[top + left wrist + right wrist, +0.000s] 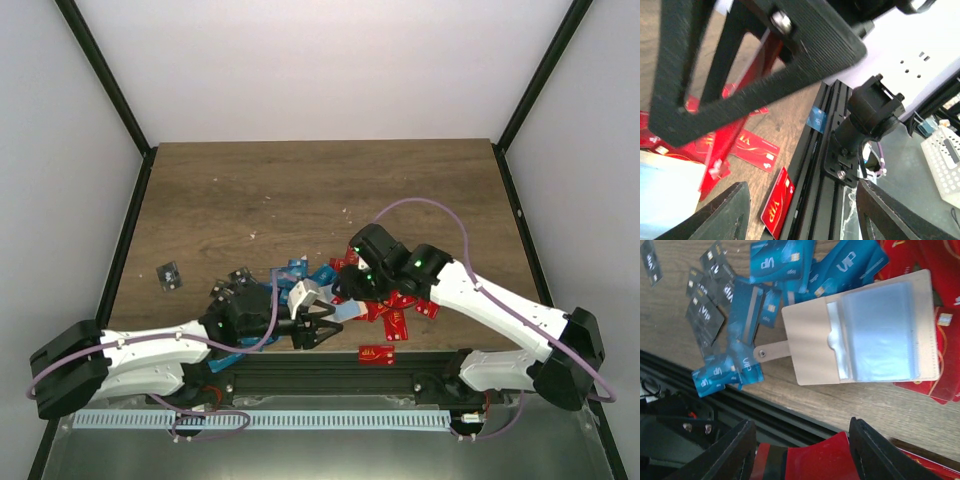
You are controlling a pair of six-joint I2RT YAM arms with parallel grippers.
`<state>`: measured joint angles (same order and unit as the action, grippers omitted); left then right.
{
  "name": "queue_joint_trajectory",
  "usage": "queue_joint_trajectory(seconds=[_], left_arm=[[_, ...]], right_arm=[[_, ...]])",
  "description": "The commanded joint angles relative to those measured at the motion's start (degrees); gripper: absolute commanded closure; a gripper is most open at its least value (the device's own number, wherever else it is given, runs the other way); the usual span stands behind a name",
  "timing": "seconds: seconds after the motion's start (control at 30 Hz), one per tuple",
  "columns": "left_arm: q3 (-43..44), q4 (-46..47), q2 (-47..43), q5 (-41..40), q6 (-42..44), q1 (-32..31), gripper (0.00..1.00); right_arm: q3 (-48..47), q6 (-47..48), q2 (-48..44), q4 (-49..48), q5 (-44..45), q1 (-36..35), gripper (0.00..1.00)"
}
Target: Put the credit cards into the card holder
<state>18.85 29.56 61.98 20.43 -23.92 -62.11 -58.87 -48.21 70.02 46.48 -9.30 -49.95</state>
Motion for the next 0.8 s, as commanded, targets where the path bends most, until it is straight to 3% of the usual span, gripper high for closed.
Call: queue_joint_trajectory(seconds=[0.0, 0.13, 0.6, 0.77], left_arm=[[-0.62, 5.32, -0.5, -4.75, 1.66, 0.23, 0.4], [-1.12, 4.38, -1.42, -11.1, 1.73, 0.31, 0.4], [0.13, -1.9, -2.87, -16.89, 4.17, 0.15, 0.4], [-0.29, -0.82, -2.53, -15.25, 4.45, 0.14, 0.42]], right_arm=[[-2.25, 3.0, 0.35, -1.21, -5.62, 0.49, 0.49], [-2.63, 3.66, -0.26, -0.42, -6.38, 0.45, 0.49], [-3.36, 5.59, -0.69, 1.91, -7.74, 0.52, 0.48], [-3.14, 5.66, -1.05, 0.8, -9.22, 0.43, 0.48]])
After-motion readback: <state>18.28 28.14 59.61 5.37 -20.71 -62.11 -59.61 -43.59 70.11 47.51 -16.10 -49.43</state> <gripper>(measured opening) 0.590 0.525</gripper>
